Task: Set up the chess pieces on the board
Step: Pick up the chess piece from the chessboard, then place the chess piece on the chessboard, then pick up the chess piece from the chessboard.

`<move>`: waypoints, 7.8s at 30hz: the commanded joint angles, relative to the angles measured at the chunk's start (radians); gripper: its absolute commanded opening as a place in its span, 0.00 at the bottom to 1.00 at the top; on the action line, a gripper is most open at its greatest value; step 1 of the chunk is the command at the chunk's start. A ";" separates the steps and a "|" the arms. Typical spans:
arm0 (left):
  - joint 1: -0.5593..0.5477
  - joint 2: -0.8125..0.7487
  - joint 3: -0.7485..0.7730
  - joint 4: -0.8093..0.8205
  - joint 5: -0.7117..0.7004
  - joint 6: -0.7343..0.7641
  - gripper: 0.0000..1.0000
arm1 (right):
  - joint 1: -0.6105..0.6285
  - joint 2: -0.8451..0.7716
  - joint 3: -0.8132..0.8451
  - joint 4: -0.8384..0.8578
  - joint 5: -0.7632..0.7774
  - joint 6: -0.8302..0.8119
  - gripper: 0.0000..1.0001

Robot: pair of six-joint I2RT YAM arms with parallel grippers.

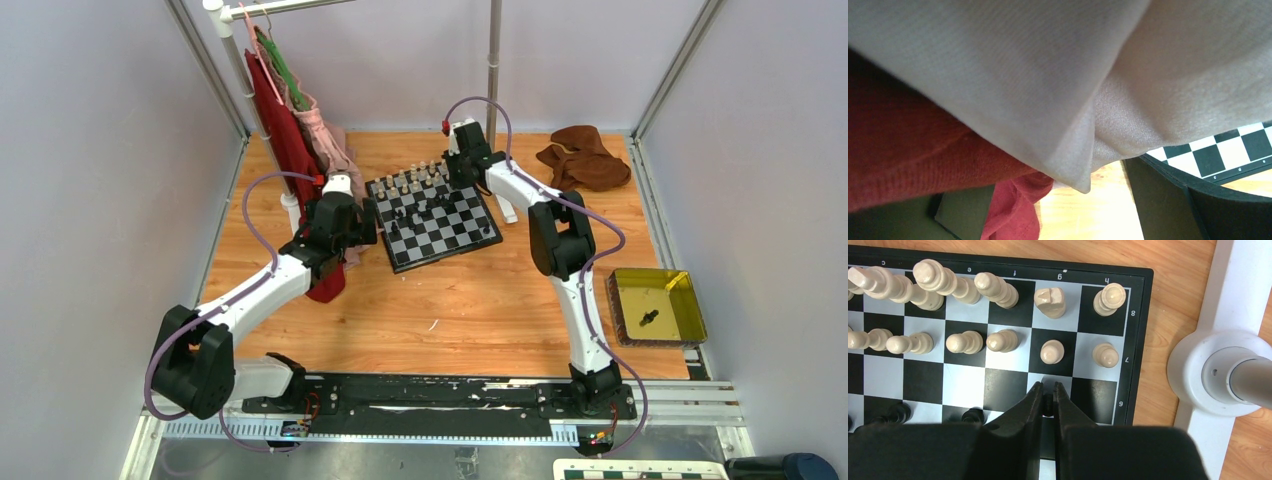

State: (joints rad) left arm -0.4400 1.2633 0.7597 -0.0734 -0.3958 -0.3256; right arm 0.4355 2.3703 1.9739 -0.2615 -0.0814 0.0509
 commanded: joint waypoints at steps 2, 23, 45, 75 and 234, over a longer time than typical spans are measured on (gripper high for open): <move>0.015 -0.021 0.007 0.007 0.010 -0.007 1.00 | -0.006 -0.043 -0.011 -0.013 -0.001 -0.011 0.00; 0.017 -0.171 0.014 -0.129 0.041 -0.054 1.00 | 0.039 -0.374 -0.347 -0.004 0.143 -0.009 0.00; 0.017 -0.221 -0.042 -0.114 0.055 -0.104 1.00 | 0.060 -0.510 -0.738 0.297 0.229 -0.016 0.00; 0.017 -0.228 -0.051 -0.140 0.049 -0.128 1.00 | 0.032 -0.453 -0.767 0.297 0.203 0.016 0.00; 0.017 -0.069 -0.006 -0.052 0.049 -0.091 1.00 | 0.071 -0.226 -0.323 0.042 0.038 -0.036 0.17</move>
State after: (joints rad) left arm -0.4332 1.1950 0.7372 -0.1417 -0.3470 -0.4294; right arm 0.4892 2.1681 1.6424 -0.1768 -0.0704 0.0467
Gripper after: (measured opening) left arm 0.997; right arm 0.231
